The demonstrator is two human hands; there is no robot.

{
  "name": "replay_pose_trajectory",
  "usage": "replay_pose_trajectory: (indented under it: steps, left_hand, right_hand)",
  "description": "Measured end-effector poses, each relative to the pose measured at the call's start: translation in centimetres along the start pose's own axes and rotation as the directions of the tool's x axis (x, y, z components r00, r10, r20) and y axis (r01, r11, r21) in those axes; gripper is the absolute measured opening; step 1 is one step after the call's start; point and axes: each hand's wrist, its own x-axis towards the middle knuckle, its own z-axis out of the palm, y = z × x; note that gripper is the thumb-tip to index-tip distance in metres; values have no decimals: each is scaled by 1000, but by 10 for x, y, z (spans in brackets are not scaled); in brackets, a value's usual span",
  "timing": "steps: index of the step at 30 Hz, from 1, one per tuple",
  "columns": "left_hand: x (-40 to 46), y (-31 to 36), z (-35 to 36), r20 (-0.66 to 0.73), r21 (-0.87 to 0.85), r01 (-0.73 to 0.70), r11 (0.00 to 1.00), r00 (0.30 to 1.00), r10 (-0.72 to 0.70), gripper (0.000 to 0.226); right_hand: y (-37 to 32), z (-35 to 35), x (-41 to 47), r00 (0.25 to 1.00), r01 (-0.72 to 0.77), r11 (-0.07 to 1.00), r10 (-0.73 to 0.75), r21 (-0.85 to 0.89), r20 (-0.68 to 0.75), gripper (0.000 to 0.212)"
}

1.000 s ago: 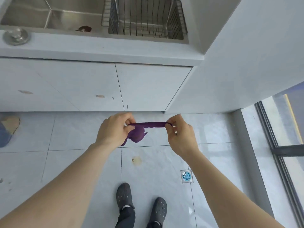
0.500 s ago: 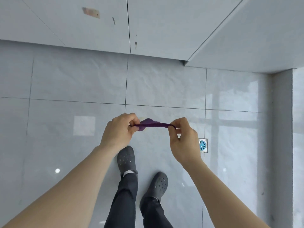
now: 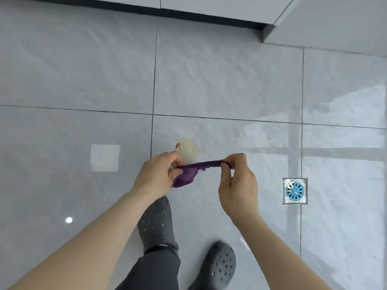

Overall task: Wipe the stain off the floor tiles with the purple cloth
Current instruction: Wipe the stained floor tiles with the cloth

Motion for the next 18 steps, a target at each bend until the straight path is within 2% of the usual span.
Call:
replay_pose_trajectory:
  steps: [8,15,18]
  left_hand:
    - [105,-71,46,-150,8,-97,995,984,97,9]
    - [154,-90,49,-323,-8,-213,977,925,199,16]
    - [159,-103,45,-424,181,-249,951,853,304,27]
  right_hand:
    - [67,100,73,985,41,999,-40,5,-165,3]
    - [75,119,131,950,129,989,-102,72,-295,9]
    - [68,129,133,926,218,975,-192,45,-326,29]
